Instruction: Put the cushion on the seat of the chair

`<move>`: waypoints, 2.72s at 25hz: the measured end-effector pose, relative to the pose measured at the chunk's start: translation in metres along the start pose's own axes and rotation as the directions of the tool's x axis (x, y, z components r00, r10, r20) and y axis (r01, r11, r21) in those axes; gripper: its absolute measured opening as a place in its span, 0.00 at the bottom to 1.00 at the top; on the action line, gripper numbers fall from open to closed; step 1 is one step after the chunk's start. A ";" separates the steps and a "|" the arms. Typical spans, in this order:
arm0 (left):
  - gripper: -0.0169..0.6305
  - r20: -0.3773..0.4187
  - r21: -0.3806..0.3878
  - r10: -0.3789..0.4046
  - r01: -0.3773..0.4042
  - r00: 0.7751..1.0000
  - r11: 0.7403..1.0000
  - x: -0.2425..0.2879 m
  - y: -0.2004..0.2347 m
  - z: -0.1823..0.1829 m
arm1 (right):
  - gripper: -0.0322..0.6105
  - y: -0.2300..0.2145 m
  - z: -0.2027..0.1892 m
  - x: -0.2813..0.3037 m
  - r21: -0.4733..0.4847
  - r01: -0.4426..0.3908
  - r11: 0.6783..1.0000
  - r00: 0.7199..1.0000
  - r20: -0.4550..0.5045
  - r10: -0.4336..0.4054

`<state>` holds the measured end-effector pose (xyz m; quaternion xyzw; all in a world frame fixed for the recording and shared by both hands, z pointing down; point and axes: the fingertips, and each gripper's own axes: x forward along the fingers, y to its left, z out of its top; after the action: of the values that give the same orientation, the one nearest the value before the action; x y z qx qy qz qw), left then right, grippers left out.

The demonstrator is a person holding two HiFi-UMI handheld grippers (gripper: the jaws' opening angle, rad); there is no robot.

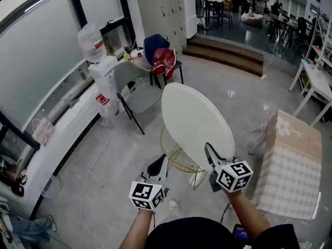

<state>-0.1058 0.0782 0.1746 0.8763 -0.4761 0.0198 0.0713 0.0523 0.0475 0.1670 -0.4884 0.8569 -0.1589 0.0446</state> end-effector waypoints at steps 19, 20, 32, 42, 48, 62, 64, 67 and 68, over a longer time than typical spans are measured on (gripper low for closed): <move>0.03 0.017 -0.032 -0.021 0.021 1.000 0.999 0.022 0.101 0.014 | 0.16 0.021 0.006 0.092 0.004 0.050 0.999 0.999 -0.009 -0.050; 0.03 0.017 -0.032 -0.023 0.024 1.000 0.999 0.023 0.105 0.015 | 0.16 0.022 0.007 0.095 0.003 0.051 0.999 0.999 -0.008 -0.051; 0.03 0.010 -0.052 -0.048 0.048 0.999 0.998 0.044 0.114 0.006 | 0.16 0.013 0.002 0.108 0.004 0.076 0.997 0.997 -0.017 -0.076; 0.03 -0.016 -0.049 -0.045 0.044 0.999 0.998 0.070 0.114 -0.001 | 0.16 -0.011 0.002 0.121 0.020 0.077 0.997 0.997 -0.030 -0.076; 0.03 -0.023 -0.055 -0.017 0.016 1.000 0.998 0.089 0.118 -0.003 | 0.16 -0.031 0.001 0.133 0.026 0.062 0.998 0.997 -0.053 -0.061; 0.03 -0.084 -0.088 -0.007 0.000 0.996 0.996 0.138 0.134 -0.032 | 0.16 -0.077 -0.022 0.163 0.035 0.082 0.996 0.986 -0.149 -0.076; 0.03 -0.087 -0.085 -0.007 0.000 0.996 0.996 0.144 0.135 -0.035 | 0.16 -0.083 -0.027 0.164 0.038 0.089 0.995 0.984 -0.156 -0.082; 0.03 -0.095 -0.103 -0.007 -0.003 0.995 0.995 0.149 0.139 -0.041 | 0.16 -0.088 -0.033 0.169 0.044 0.099 0.994 0.981 -0.171 -0.090; 0.03 -0.098 -0.107 -0.003 -0.007 0.995 0.994 0.150 0.141 -0.043 | 0.16 -0.090 -0.035 0.171 0.046 0.101 0.994 0.980 -0.177 -0.091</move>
<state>-0.1408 -0.1164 0.2477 0.8687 -0.4732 0.0373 0.1417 0.0293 -0.1323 0.2417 -0.5119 0.8282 -0.2267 -0.0251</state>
